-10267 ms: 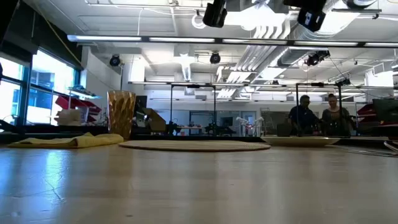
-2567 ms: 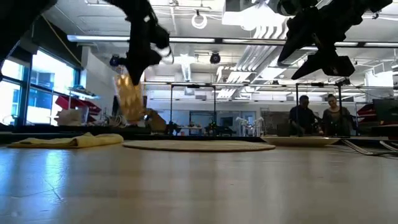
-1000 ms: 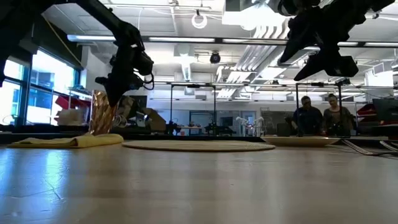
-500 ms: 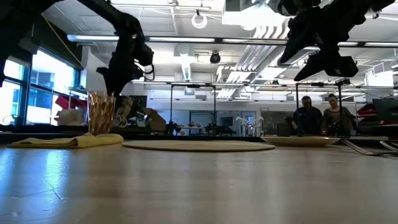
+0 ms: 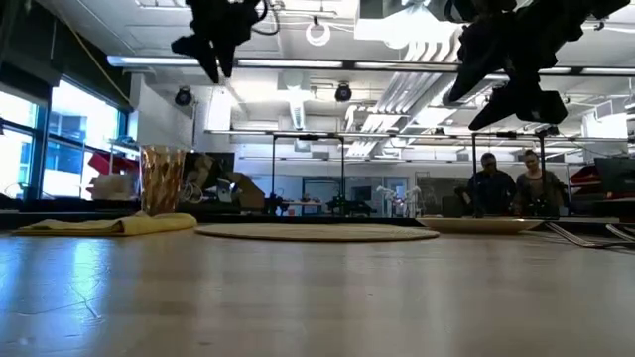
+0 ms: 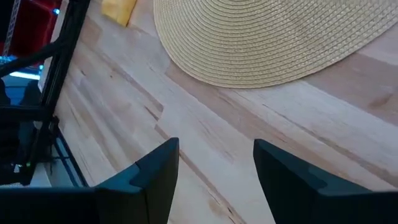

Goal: Set table place
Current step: Fold the yellow table napkin

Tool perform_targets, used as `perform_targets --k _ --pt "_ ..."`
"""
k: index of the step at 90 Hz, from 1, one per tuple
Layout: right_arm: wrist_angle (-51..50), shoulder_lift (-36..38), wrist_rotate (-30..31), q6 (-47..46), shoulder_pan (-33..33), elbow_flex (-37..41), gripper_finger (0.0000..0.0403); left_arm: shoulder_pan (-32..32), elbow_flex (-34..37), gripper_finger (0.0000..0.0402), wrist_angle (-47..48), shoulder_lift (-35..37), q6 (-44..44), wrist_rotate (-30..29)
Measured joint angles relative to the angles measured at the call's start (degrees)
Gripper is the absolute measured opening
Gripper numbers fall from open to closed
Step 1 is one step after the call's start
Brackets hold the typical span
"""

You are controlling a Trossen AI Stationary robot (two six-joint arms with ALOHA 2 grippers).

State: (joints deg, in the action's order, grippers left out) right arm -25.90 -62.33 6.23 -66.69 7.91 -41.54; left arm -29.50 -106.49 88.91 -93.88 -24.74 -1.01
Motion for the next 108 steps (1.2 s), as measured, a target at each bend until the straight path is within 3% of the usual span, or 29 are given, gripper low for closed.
perform_targets --k 12,21,31,42,56,68,85,95,108 --pt "-0.01 0.00 -0.60 1.48 -0.01 0.00 0.0193 12.84 12.82 0.0133 -3.12 2.53 -9.61 2.01" --pt "-0.03 -0.02 -1.58 2.76 -0.01 0.00 0.0193 18.59 24.63 0.0120 -4.99 3.19 -16.55 2.68" --pt "-0.03 -0.02 -3.62 4.76 -0.01 0.00 0.0193 20.58 36.62 0.0093 -8.27 3.32 -22.17 1.18" --pt "-0.05 -0.02 -6.30 7.48 0.01 0.00 0.0193 20.59 47.77 0.0055 -18.10 3.36 -27.24 -1.18" --pt "-0.22 0.01 -9.88 8.73 0.01 0.00 0.0193 23.61 57.21 0.0010 -33.23 3.36 -34.14 3.69" --pt "-0.64 0.02 -11.99 9.51 0.01 0.00 0.0193 31.26 59.67 0.0005 -40.34 3.36 -42.96 7.97" --pt "-0.60 0.02 -11.87 11.64 0.01 0.00 0.0193 45.55 56.56 0.0004 -46.94 3.36 -55.92 12.96" --pt "-0.46 0.02 -10.27 11.82 0.01 0.00 0.0193 50.51 51.93 0.0001 -41.70 3.68 -62.63 7.89" --pt "-0.38 -0.14 -8.14 14.08 0.01 0.00 0.0193 47.88 49.39 0.0000 -29.05 3.86 -65.50 -2.78"
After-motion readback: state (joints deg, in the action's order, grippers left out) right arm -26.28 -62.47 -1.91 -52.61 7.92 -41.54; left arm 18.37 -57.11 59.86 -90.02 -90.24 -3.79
